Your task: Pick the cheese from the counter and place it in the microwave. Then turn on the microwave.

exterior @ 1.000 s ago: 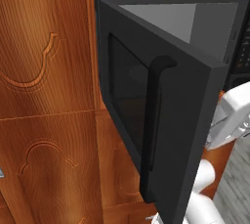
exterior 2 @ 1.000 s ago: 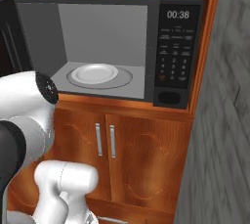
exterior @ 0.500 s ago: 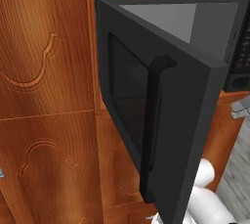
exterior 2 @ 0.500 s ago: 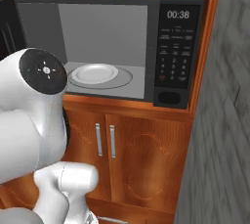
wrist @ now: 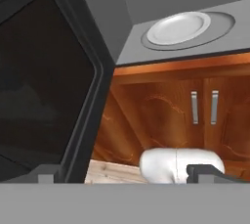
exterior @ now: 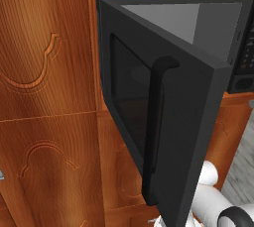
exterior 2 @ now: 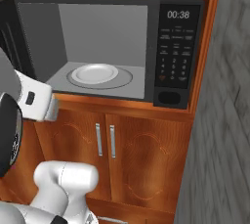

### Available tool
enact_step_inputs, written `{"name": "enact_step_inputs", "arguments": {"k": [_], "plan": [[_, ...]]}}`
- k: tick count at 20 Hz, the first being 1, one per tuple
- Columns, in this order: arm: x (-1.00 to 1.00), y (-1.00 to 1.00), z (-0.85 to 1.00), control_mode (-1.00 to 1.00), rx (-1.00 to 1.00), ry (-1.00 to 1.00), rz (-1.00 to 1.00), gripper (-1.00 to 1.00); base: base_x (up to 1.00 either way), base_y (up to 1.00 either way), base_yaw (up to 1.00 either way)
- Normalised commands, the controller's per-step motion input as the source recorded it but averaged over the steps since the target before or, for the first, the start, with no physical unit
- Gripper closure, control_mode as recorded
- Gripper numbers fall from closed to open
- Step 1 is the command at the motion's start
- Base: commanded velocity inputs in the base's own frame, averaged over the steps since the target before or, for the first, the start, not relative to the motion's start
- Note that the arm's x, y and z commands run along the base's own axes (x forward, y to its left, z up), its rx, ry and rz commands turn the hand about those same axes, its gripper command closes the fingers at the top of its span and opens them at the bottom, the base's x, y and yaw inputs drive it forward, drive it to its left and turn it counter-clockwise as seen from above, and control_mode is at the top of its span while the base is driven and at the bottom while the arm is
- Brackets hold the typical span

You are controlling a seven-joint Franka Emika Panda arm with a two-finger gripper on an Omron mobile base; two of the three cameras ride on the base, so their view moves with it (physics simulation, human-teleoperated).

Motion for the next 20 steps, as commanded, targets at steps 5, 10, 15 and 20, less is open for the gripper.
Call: {"name": "enact_step_inputs", "arguments": {"k": [5, 10, 15, 20], "plan": [[0.19, -0.02, 0.00, -1.00, -0.11, 0.19, -0.22, -1.00, 0.00, 0.00, 0.00], [0.53, 0.00, -0.22, -1.00, -0.01, 0.43, -0.02, -1.00, 0.00, 0.00, 0.00], [0.60, 0.05, -0.49, -1.00, -0.04, 0.46, 0.00, -1.00, 0.00, 0.00, 0.00], [0.14, 0.23, -0.40, -1.00, -0.13, 0.26, 0.00, -1.00, 0.00, 0.00, 0.00]]}}
